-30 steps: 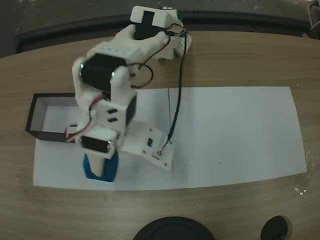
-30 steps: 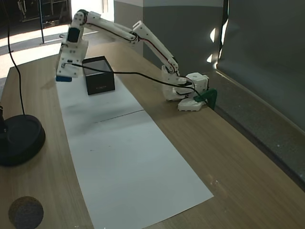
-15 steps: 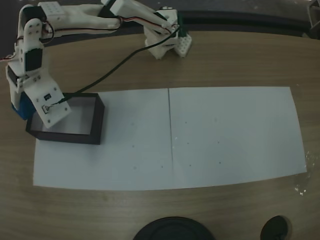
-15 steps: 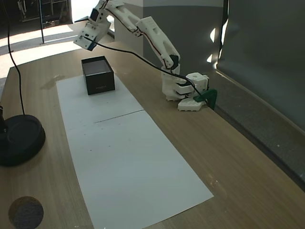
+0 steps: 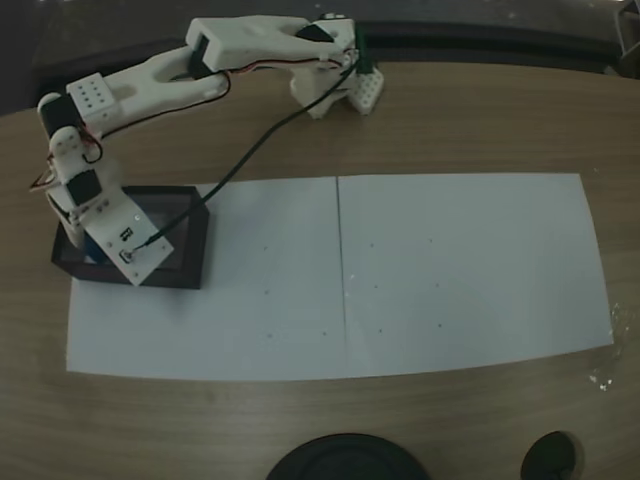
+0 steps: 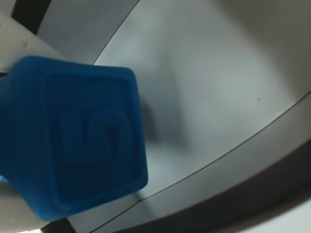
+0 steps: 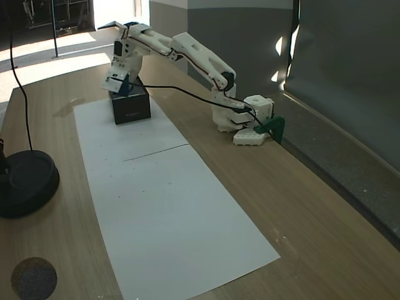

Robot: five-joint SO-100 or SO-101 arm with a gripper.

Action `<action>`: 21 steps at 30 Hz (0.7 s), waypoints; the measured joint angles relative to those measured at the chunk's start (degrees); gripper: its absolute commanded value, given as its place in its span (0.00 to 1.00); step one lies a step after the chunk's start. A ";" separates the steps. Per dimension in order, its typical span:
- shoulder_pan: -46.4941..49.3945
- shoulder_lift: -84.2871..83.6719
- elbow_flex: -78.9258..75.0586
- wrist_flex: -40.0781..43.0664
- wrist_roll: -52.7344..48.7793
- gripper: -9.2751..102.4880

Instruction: Grab a blue square and put it in the box.

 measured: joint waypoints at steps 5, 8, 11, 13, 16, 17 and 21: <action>0.09 -0.70 0.00 0.00 2.20 0.38; 0.09 -0.70 -0.09 0.00 1.76 0.35; 0.00 -0.62 -3.69 0.88 3.08 0.22; -0.70 0.79 -7.38 2.02 5.27 0.11; -3.43 6.42 -13.62 2.72 8.53 0.09; -4.83 9.14 -15.12 2.81 9.40 0.09; -12.48 23.47 -17.75 3.08 14.68 0.09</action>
